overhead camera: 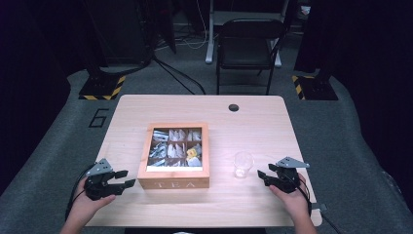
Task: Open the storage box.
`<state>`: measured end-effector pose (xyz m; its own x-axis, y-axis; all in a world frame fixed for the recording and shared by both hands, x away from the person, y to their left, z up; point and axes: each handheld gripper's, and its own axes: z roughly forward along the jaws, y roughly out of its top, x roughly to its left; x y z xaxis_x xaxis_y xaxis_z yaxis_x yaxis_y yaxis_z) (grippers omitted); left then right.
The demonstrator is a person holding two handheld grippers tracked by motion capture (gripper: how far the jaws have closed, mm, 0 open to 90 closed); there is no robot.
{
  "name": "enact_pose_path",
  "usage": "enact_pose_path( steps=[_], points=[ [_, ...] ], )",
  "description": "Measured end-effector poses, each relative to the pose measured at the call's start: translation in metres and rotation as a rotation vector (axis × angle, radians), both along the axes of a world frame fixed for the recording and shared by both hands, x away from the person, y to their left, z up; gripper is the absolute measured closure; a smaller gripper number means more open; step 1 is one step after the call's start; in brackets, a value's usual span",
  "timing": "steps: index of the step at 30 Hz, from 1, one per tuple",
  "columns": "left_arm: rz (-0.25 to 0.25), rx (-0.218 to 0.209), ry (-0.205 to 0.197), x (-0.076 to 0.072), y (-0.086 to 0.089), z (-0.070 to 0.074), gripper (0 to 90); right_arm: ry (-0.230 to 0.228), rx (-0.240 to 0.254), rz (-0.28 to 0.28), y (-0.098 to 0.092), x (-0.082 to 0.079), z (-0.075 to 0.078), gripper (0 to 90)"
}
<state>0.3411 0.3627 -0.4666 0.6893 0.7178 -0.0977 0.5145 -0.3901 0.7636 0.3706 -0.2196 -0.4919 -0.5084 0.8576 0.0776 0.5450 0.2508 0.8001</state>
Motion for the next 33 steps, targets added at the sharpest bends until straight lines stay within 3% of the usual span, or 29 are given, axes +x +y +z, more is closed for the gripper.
enact_pose_path(
  steps=[5,11,20,21,28,33],
  points=[
    [-0.028,0.012,-0.007,0.000,-0.009,-0.003,50.2,-0.015,0.000,-0.006,0.000,-0.001,0.004,43.3],
    [-0.060,0.006,-0.006,-0.001,-0.017,-0.003,52.8,-0.001,0.017,-0.016,-0.001,-0.002,0.006,44.6],
    [-0.062,0.005,-0.022,-0.001,-0.024,-0.004,57.7,0.012,0.011,-0.009,0.000,-0.002,0.005,45.3],
    [-0.051,-0.012,-0.034,-0.001,-0.025,-0.004,57.7,0.014,0.012,-0.011,0.000,-0.002,0.005,45.2],
    [-0.049,0.009,-0.053,-0.002,-0.027,-0.002,58.6,0.014,0.019,-0.017,0.001,-0.001,0.005,45.1],
    [-0.032,-0.003,-0.065,-0.003,-0.028,-0.003,59.5,0.025,0.012,-0.008,0.002,-0.001,0.004,45.2]
  ],
)
